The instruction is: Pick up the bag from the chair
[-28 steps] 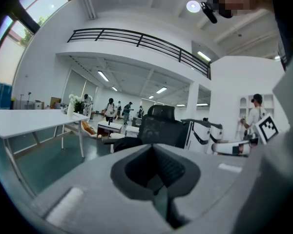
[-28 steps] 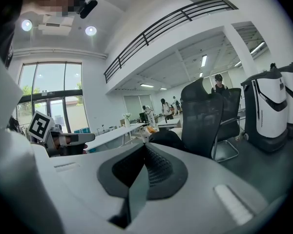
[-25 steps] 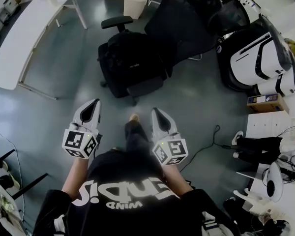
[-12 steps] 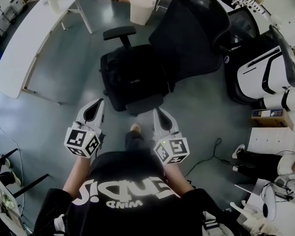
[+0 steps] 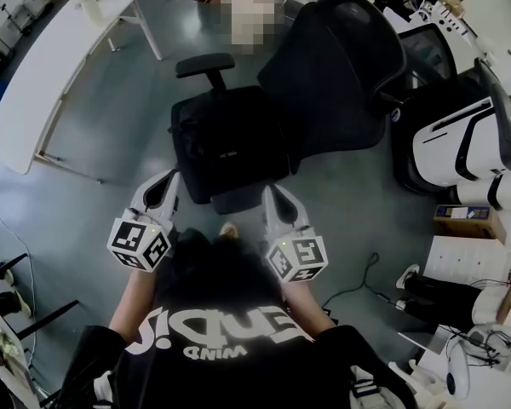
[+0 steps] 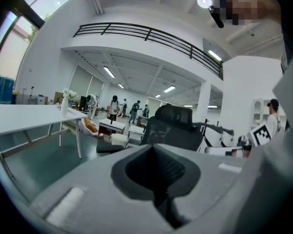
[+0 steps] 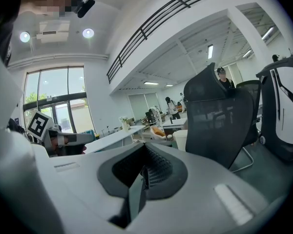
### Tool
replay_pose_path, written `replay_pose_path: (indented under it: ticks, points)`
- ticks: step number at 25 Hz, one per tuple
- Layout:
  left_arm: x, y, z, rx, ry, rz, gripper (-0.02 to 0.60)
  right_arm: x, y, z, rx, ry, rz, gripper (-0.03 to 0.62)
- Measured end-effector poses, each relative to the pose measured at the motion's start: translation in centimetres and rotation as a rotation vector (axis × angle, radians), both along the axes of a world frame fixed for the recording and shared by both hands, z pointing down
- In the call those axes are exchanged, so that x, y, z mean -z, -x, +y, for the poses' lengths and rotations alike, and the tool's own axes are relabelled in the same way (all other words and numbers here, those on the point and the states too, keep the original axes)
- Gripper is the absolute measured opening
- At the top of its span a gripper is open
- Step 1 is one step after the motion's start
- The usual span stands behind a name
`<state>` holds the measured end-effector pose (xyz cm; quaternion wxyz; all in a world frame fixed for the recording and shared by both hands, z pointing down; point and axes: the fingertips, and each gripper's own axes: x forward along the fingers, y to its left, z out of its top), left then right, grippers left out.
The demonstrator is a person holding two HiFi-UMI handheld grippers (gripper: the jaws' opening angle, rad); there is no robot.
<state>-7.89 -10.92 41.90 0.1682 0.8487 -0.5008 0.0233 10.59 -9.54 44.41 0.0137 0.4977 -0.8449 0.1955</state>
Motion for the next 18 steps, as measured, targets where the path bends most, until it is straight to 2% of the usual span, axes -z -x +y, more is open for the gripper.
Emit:
replay_pose_path:
  ticks: [4, 11, 15, 18]
  points:
    - [1.0, 0.5, -2.7, -0.017, -0.004, 0.046, 0.003, 0.0, 0.8, -2.2, 0.005, 0.005, 0.007, 0.0]
    - [1.2, 2.2, -8.5, -0.07, -0.02, -0.021, 0.006, 1.0, 2.8, -7.3, -0.04, -0.005, 0.013, 0.0]
    - [0.8, 3.1, -11.4, -0.118, -0.013, -0.047, 0.06, 1.3, 3.9, -10.4, -0.072, -0.008, 0.01, 0.0]
    - [0.4, 4.0, -13.5, -0.125, -0.003, -0.028, 0.104, 1.5, 4.6, -12.2, -0.094, -0.012, 0.009, 0.0]
